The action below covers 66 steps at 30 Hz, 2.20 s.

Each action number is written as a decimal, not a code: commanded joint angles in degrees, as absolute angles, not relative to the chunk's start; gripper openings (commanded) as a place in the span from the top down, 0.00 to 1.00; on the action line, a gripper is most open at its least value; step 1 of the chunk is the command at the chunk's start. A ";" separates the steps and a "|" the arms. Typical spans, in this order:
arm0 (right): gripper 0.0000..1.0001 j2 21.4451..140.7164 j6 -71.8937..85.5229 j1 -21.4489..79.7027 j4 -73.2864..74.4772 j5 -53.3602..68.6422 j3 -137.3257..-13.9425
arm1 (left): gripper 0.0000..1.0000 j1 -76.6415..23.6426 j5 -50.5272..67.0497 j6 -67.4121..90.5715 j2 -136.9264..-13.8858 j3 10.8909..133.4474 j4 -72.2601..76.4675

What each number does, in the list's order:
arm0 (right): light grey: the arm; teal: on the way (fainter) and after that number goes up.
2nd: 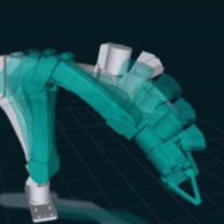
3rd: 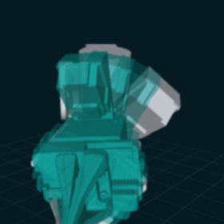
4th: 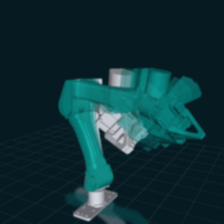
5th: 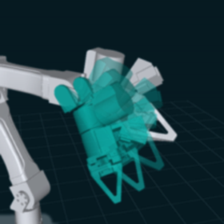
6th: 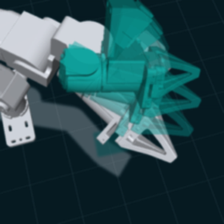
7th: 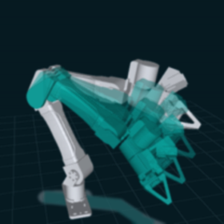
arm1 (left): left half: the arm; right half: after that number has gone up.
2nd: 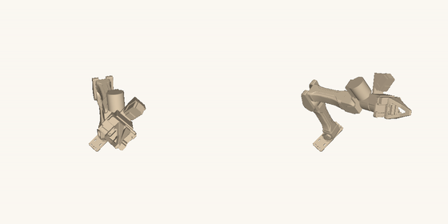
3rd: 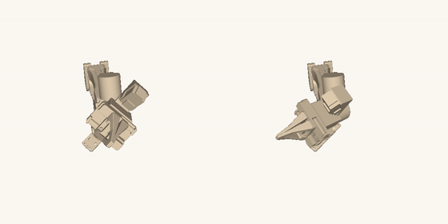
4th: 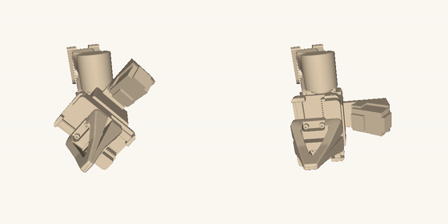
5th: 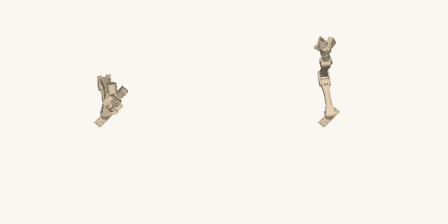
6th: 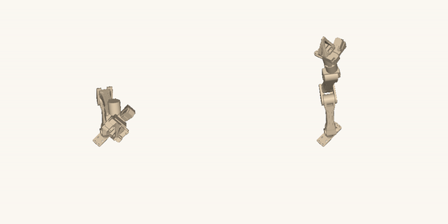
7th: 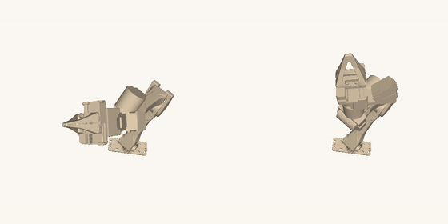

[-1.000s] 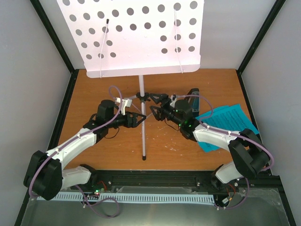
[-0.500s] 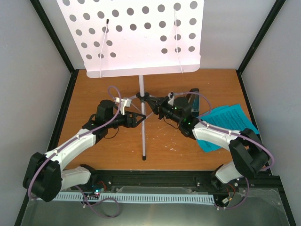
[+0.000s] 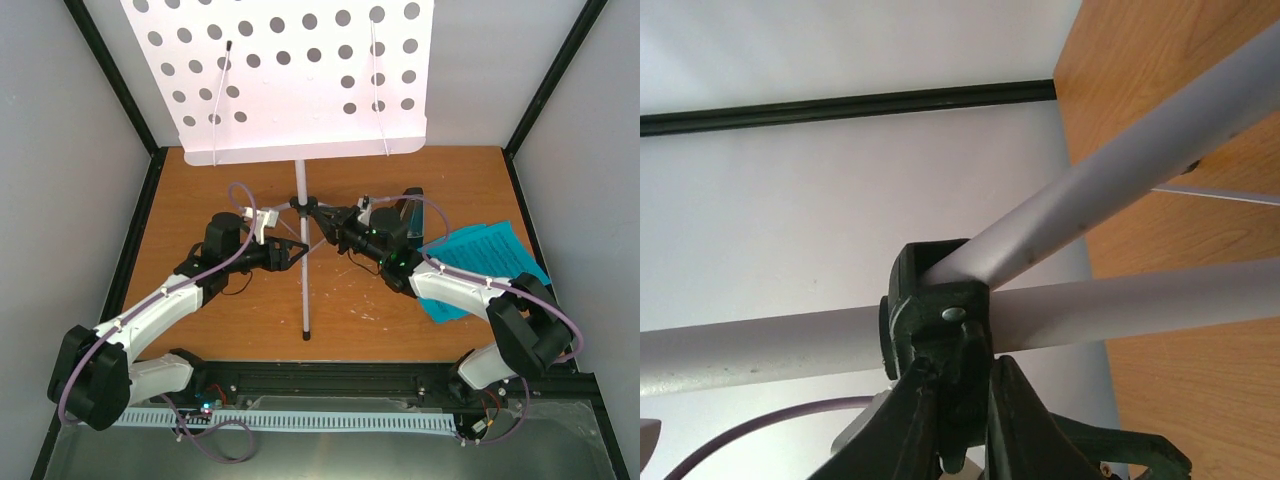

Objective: Pack up the instrument practice props

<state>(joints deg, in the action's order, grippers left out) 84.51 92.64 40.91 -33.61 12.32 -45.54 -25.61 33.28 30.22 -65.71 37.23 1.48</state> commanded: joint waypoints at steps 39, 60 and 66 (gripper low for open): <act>0.93 77.64 -55.03 45.27 -21.91 -9.92 -43.90 | 0.73 -25.38 37.00 30.57 -71.37 39.42 6.06; 0.36 64.42 39.62 45.26 -29.98 -3.73 -34.59 | 0.25 -25.39 35.01 29.09 -68.12 39.51 2.61; 0.24 71.15 65.84 44.79 -34.10 -1.78 -36.02 | 0.13 -25.40 33.19 28.73 -67.09 39.62 2.54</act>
<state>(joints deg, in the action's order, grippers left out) 67.61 42.02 45.25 -29.76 -3.86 -34.79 -25.61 35.00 29.41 -68.71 38.72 2.52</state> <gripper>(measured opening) 0.734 0.852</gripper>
